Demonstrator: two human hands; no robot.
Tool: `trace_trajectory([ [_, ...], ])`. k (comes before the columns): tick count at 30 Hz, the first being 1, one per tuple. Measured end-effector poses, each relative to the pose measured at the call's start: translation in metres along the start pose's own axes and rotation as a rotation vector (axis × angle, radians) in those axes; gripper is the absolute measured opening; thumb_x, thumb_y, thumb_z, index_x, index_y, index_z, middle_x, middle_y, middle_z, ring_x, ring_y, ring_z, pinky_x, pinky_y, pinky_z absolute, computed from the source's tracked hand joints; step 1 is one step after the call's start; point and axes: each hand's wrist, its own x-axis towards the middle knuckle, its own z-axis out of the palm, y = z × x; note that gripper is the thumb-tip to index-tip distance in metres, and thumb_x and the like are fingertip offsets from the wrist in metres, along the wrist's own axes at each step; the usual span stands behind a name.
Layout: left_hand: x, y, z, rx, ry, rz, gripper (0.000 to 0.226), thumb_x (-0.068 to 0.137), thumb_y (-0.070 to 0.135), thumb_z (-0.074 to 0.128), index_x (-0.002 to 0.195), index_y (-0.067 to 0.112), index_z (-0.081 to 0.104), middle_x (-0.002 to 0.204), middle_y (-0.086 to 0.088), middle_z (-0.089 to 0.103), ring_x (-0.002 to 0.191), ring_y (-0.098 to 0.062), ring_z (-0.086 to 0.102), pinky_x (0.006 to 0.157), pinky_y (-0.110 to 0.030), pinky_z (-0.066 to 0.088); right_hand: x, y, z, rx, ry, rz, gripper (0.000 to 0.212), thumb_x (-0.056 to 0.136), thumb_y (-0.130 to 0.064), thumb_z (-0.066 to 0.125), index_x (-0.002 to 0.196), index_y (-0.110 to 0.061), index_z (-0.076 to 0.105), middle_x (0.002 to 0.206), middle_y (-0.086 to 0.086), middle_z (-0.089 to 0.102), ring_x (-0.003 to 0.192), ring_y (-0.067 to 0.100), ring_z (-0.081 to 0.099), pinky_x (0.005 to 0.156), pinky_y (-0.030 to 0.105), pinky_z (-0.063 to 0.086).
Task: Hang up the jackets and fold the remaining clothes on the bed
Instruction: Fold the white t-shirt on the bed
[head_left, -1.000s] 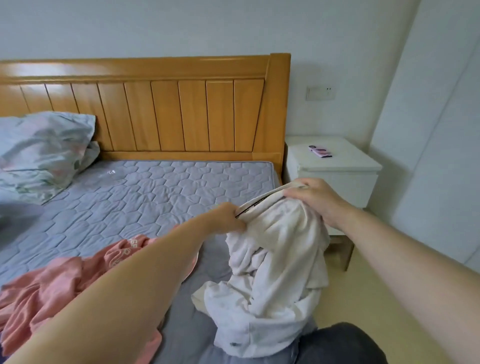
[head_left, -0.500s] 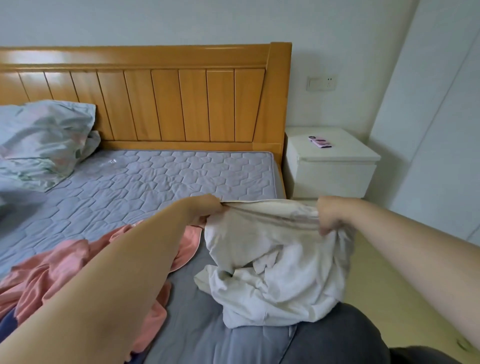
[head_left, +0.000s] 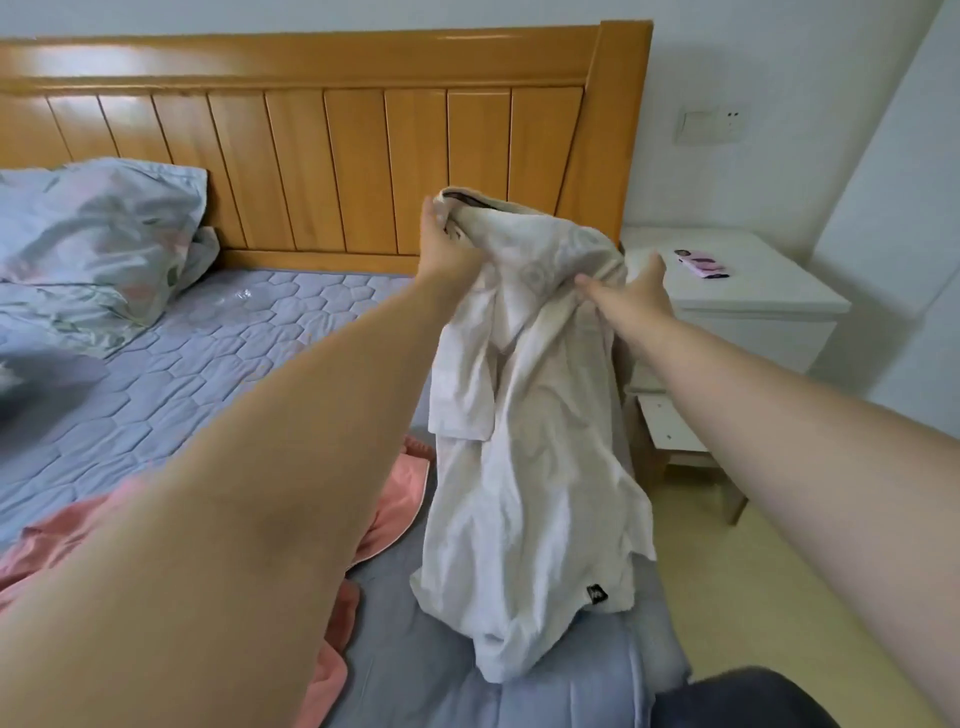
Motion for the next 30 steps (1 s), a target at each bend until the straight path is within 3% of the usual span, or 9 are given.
trace_trajectory([
  [4, -0.020, -0.112, 0.023, 0.658, -0.314, -0.062, 0.093, 0.084, 0.009, 0.057, 0.153, 0.023, -0.004, 0.161, -0.004, 0.000, 0.145, -0.026, 0.017, 0.113, -0.038, 0.027, -0.012, 0.090, 0.038, -0.207, -0.224, 0.038, 0.081, 0.091, -0.036, 0.060, 0.152, -0.010, 0.014, 0.156, 0.008, 0.025, 0.141, 0.026, 0.029, 0.110, 0.033, 0.027],
  [9, -0.098, -0.240, 0.030, 0.945, -0.431, -0.465, 0.088, 0.088, 0.024, 0.052, 0.152, 0.028, -0.008, 0.159, -0.008, 0.002, 0.145, -0.031, 0.010, 0.117, -0.044, 0.018, -0.057, 0.228, 0.065, -0.635, -0.533, 0.223, 0.094, 0.066, -0.069, 0.057, 0.139, -0.014, 0.037, 0.139, 0.009, 0.045, 0.124, 0.030, 0.047, 0.100, 0.043, 0.043],
  [11, -0.132, -0.263, 0.027, 0.846, -0.302, -0.595, 0.083, 0.088, 0.029, 0.053, 0.151, 0.023, 0.000, 0.155, -0.011, 0.012, 0.140, -0.033, 0.019, 0.111, -0.043, 0.025, -0.081, 0.262, 0.066, -0.679, -0.573, 0.270, 0.097, 0.066, -0.072, 0.058, 0.142, -0.017, 0.034, 0.140, 0.006, 0.042, 0.126, 0.028, 0.044, 0.102, 0.046, 0.040],
  [16, -0.187, -0.276, 0.020, 0.585, 0.014, -0.601, 0.072, 0.083, 0.024, 0.063, 0.144, 0.011, 0.027, 0.137, -0.015, 0.045, 0.123, -0.036, 0.046, 0.090, -0.036, 0.040, -0.135, 0.294, 0.057, -0.722, -0.426, -0.011, 0.074, 0.088, -0.056, 0.052, 0.147, -0.019, 0.027, 0.157, 0.004, 0.018, 0.146, 0.020, 0.014, 0.118, 0.045, 0.012],
  [20, -0.186, -0.267, 0.003, -0.079, 0.006, -0.994, 0.038, 0.087, 0.011, 0.065, 0.120, -0.004, 0.056, 0.104, -0.018, 0.067, 0.089, -0.032, 0.065, 0.076, -0.038, 0.054, -0.154, 0.282, 0.059, -0.733, -0.583, -0.220, 0.080, 0.080, -0.067, 0.051, 0.145, -0.029, 0.024, 0.153, -0.008, 0.020, 0.145, 0.018, 0.012, 0.116, 0.052, 0.004],
  [22, -0.190, -0.253, -0.013, -0.362, -0.101, -1.098, 0.024, 0.092, 0.013, 0.057, 0.110, -0.002, 0.063, 0.089, -0.017, 0.071, 0.076, -0.029, 0.068, 0.067, -0.038, 0.055, -0.157, 0.281, 0.059, -0.832, -0.708, -0.311, 0.069, 0.078, -0.058, 0.062, 0.138, -0.031, 0.042, 0.152, -0.006, 0.024, 0.146, 0.022, 0.013, 0.114, 0.056, 0.002],
  [25, -0.194, -0.244, -0.039, -0.505, -0.153, -1.062, 0.020, 0.088, 0.010, 0.055, 0.103, 0.003, 0.066, 0.086, -0.015, 0.071, 0.072, -0.027, 0.070, 0.061, -0.035, 0.057, -0.155, 0.279, 0.054, -0.789, -0.396, -0.442, 0.026, 0.066, -0.004, 0.075, 0.082, -0.019, 0.061, 0.097, 0.004, 0.065, 0.099, 0.033, 0.062, 0.100, 0.063, 0.031],
  [27, -0.193, -0.253, -0.053, -0.538, -0.023, -1.059, 0.032, 0.084, 0.010, 0.060, 0.114, 0.001, 0.061, 0.095, -0.017, 0.070, 0.080, -0.030, 0.069, 0.068, -0.039, 0.057, -0.155, 0.269, 0.047, -0.663, -0.135, -0.352, 0.030, 0.068, 0.010, 0.067, 0.071, -0.015, 0.050, 0.068, 0.002, 0.053, 0.068, 0.030, 0.055, 0.103, 0.060, 0.033],
  [30, -0.196, -0.263, -0.061, -0.523, 0.245, -1.050, 0.035, 0.086, 0.018, 0.063, 0.118, 0.005, 0.060, 0.111, -0.018, 0.068, 0.098, -0.035, 0.065, 0.086, -0.052, 0.053, -0.159, 0.261, 0.041, -0.561, 0.077, -0.405, 0.021, 0.073, 0.013, 0.064, 0.076, -0.004, 0.053, 0.070, 0.009, 0.052, 0.068, 0.033, 0.051, 0.100, 0.056, 0.037],
])
